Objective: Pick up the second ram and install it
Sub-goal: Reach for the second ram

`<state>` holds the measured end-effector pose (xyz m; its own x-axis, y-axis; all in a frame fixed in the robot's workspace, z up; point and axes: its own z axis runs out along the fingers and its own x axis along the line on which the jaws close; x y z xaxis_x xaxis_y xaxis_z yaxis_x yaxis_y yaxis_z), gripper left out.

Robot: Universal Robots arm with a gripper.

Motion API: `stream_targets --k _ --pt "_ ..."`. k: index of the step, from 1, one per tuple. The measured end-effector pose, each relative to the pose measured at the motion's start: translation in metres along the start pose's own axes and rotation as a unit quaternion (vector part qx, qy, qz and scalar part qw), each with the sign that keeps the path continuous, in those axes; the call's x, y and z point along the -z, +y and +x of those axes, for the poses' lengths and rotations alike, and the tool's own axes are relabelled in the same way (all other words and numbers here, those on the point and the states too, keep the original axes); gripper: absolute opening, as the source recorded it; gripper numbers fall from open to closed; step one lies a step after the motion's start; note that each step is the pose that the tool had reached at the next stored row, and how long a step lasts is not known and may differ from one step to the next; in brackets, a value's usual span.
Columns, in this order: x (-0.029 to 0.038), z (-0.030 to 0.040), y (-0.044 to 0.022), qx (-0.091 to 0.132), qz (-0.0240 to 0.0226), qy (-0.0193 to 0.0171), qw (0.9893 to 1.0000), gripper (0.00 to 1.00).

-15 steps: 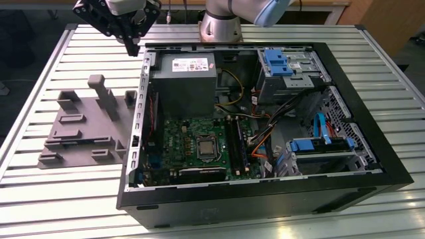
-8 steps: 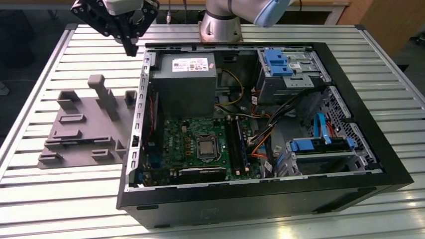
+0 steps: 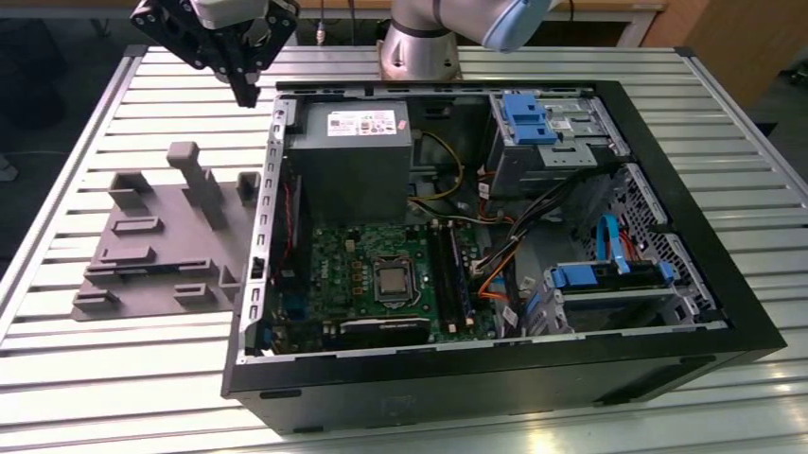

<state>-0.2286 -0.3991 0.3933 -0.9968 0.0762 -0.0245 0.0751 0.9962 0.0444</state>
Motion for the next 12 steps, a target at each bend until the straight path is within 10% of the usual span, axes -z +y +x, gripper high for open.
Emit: stream_targets --k 12 --pt "0.0001 0.0044 -0.0004 0.000 0.0000 0.0000 1.0000 0.11"
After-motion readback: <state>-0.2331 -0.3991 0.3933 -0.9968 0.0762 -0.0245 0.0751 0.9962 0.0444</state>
